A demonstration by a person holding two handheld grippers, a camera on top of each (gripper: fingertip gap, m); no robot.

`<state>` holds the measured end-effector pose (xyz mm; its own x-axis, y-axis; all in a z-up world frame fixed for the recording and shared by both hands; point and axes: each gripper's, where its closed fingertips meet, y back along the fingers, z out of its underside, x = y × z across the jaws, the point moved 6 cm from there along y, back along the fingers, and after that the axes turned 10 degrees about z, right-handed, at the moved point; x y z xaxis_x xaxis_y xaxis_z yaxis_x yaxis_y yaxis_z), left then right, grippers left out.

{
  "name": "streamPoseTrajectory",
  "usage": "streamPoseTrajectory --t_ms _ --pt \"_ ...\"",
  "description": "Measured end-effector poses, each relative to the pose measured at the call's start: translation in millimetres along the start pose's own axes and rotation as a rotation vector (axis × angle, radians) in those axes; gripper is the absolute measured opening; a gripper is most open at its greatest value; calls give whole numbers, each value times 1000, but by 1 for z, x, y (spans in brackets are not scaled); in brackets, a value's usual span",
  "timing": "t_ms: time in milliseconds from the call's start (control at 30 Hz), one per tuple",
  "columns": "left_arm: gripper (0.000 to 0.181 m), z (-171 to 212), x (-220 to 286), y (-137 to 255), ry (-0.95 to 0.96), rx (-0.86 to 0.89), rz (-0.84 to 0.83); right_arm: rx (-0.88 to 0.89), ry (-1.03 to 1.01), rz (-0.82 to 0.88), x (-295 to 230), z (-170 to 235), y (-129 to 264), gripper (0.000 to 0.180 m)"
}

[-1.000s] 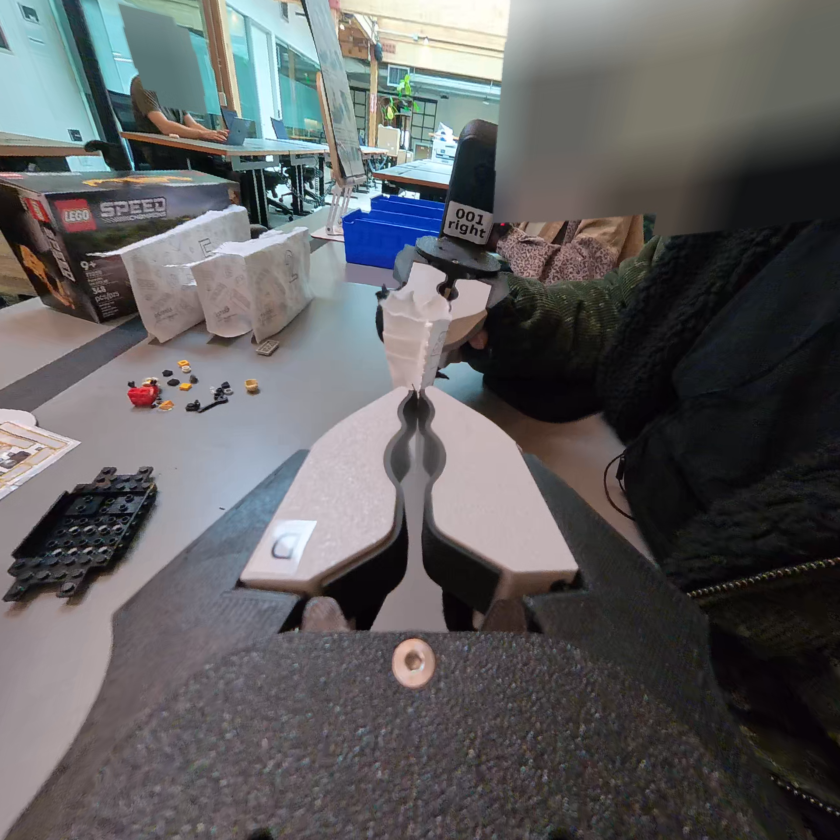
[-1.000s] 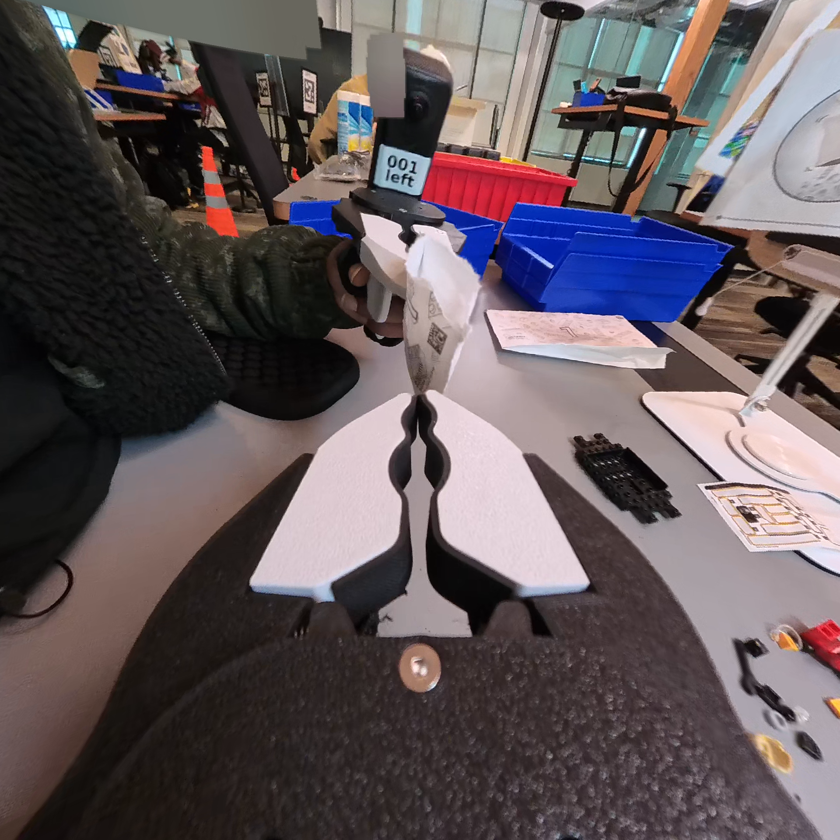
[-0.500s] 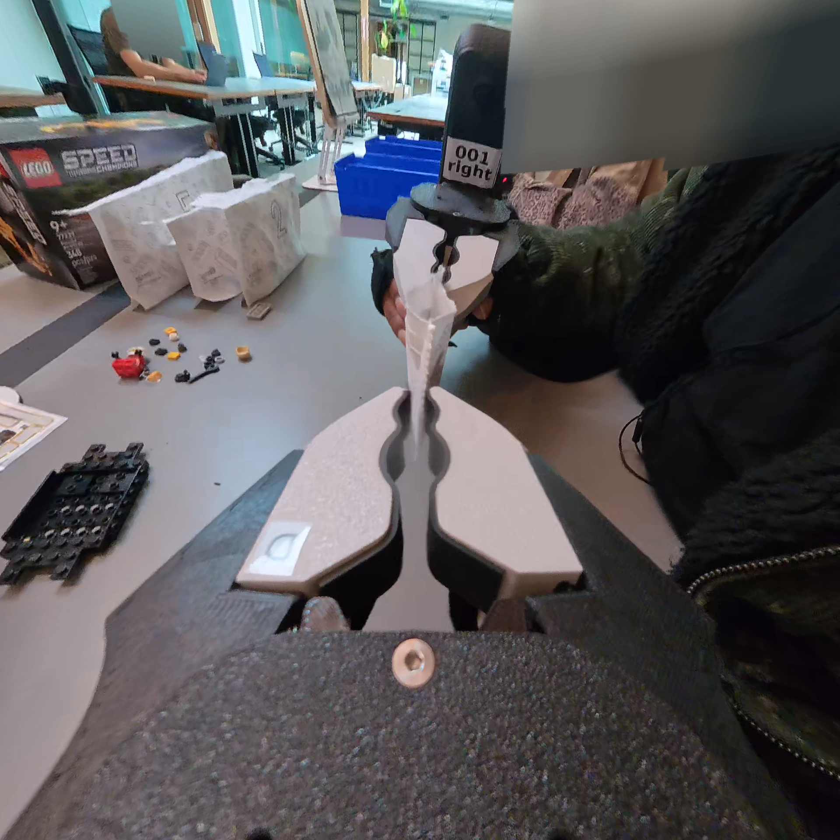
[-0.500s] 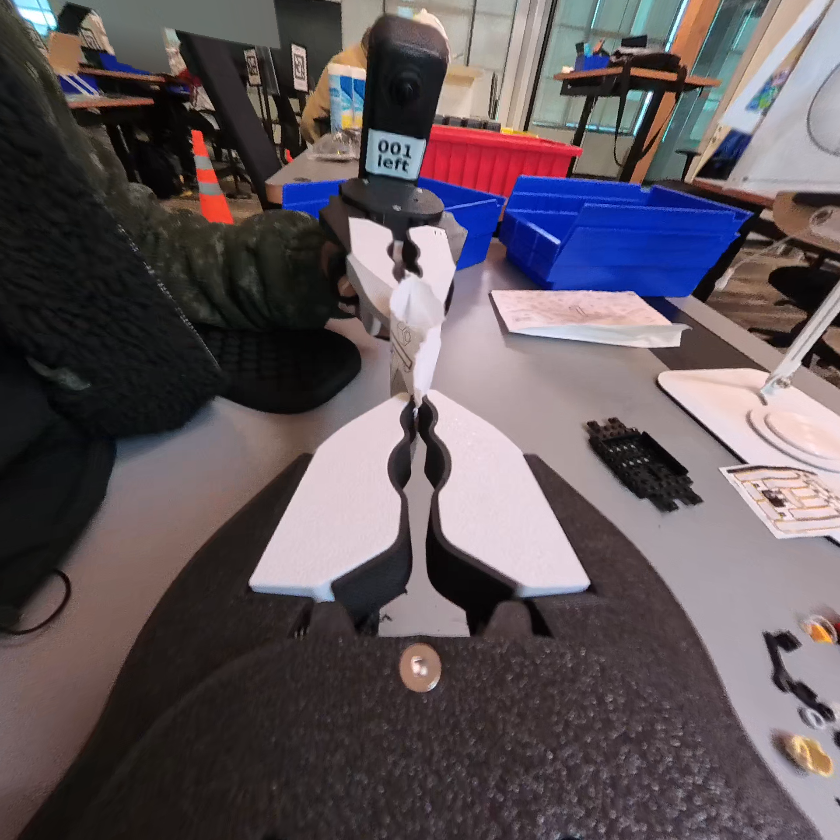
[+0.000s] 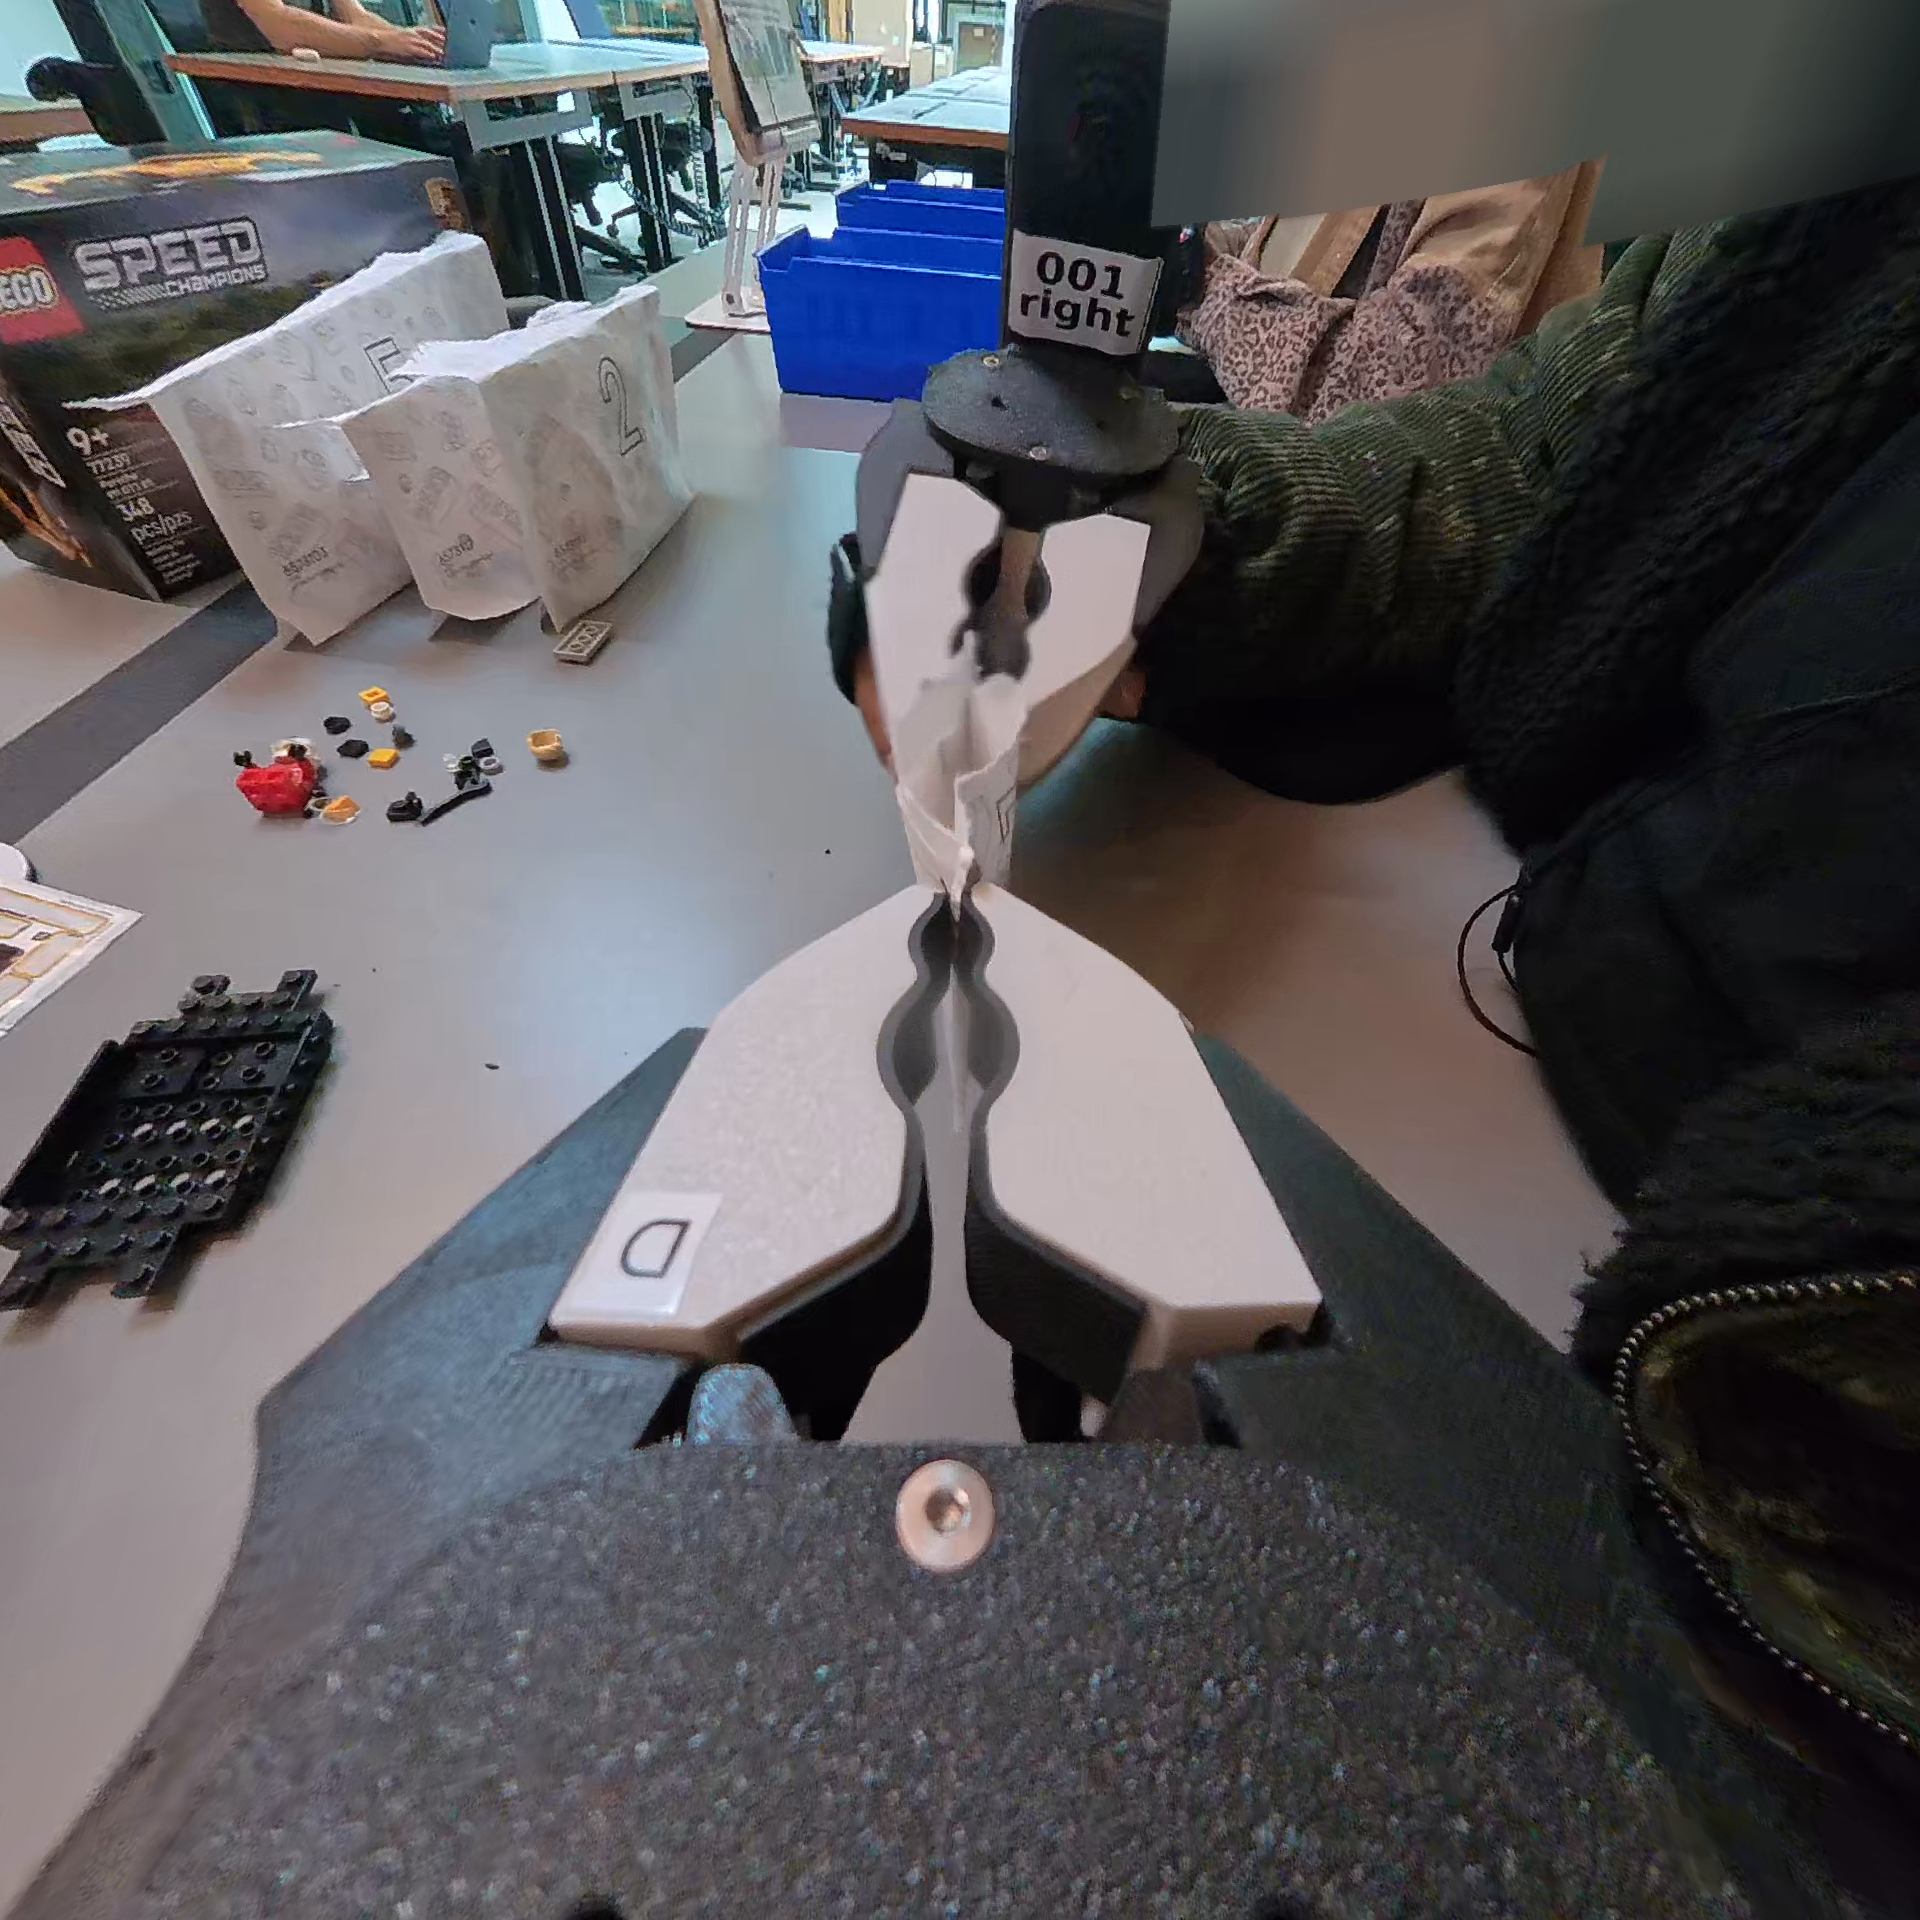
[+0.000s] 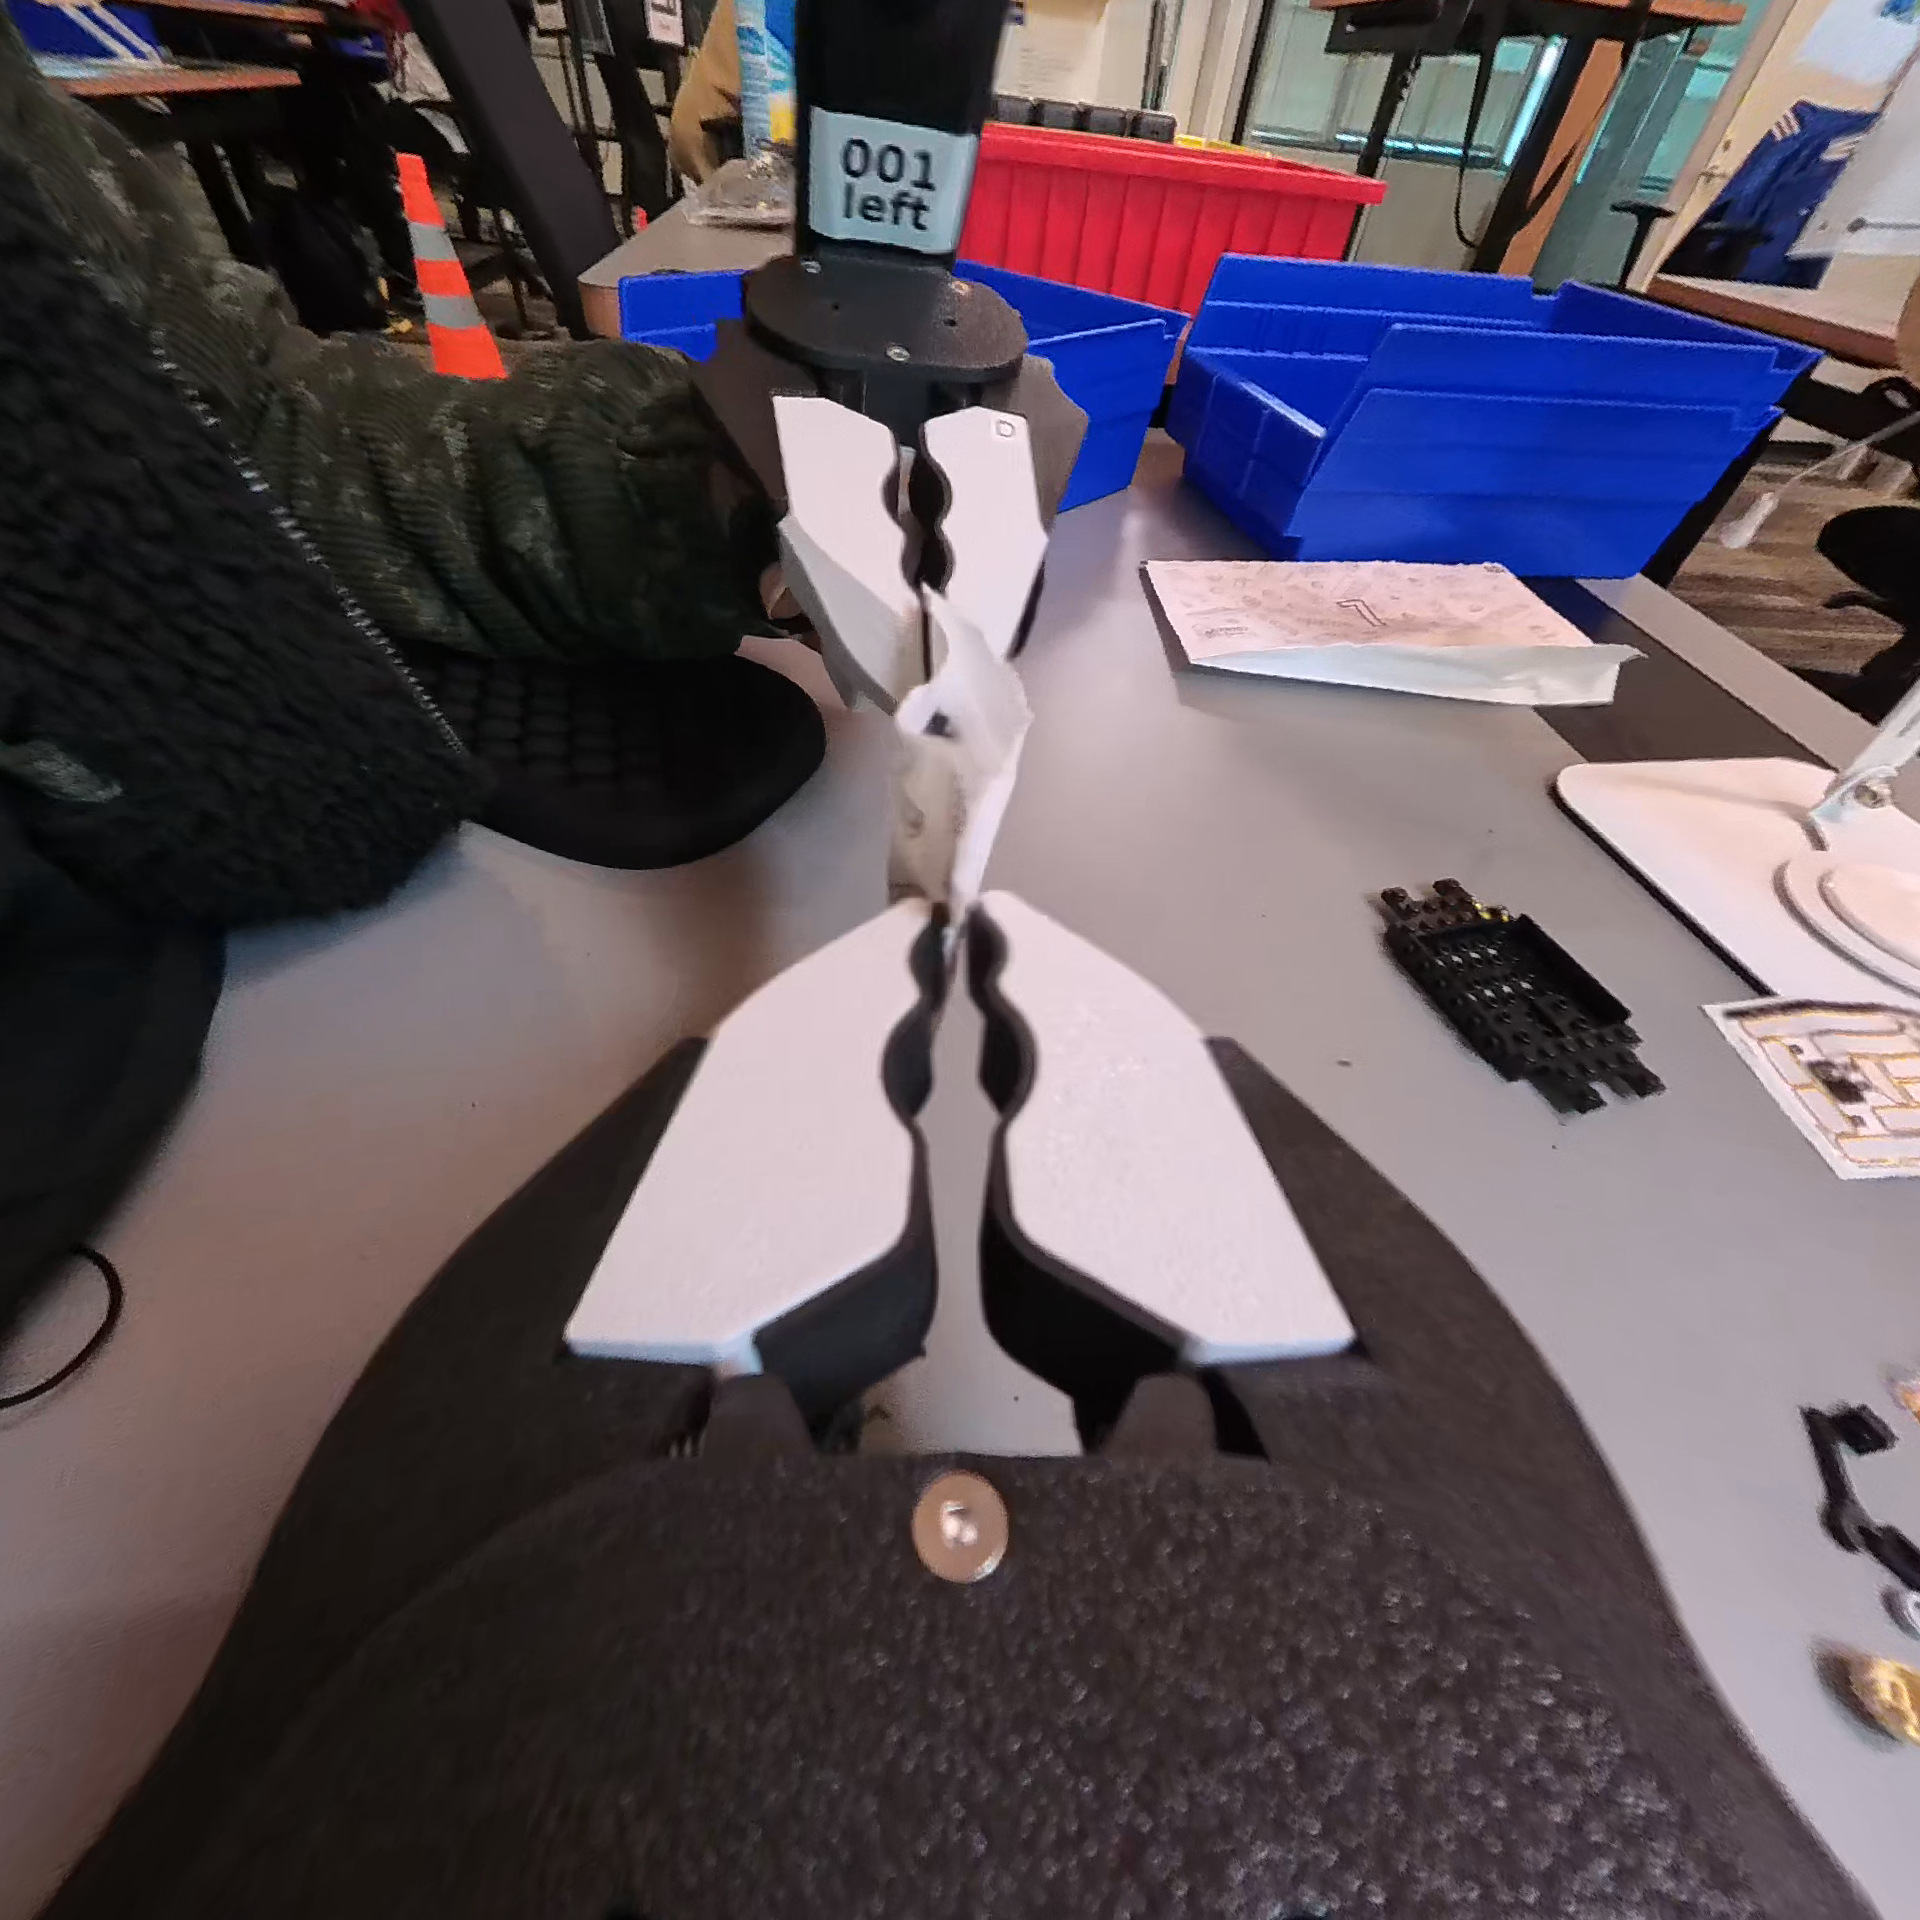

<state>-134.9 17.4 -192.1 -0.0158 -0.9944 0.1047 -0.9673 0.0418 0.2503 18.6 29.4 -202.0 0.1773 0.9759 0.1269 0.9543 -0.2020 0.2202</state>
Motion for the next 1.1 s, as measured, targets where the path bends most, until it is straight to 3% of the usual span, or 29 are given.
streamPoseTrajectory --t_ms 267,367,733,1100 --pt "9 12 -6 -2 23 -60 -18 -64 24 -2 0 7 -1 0" --pt "0 16 -6 -3 32 -96 -10 -86 25 1 1 10 -2 0" --pt "0 48 -11 -25 73 -322 -28 -272 50 22 -2 39 -18 2" --pt "0 48 -23 -16 164 -276 -80 -282 6 53 7 40 -15 1"
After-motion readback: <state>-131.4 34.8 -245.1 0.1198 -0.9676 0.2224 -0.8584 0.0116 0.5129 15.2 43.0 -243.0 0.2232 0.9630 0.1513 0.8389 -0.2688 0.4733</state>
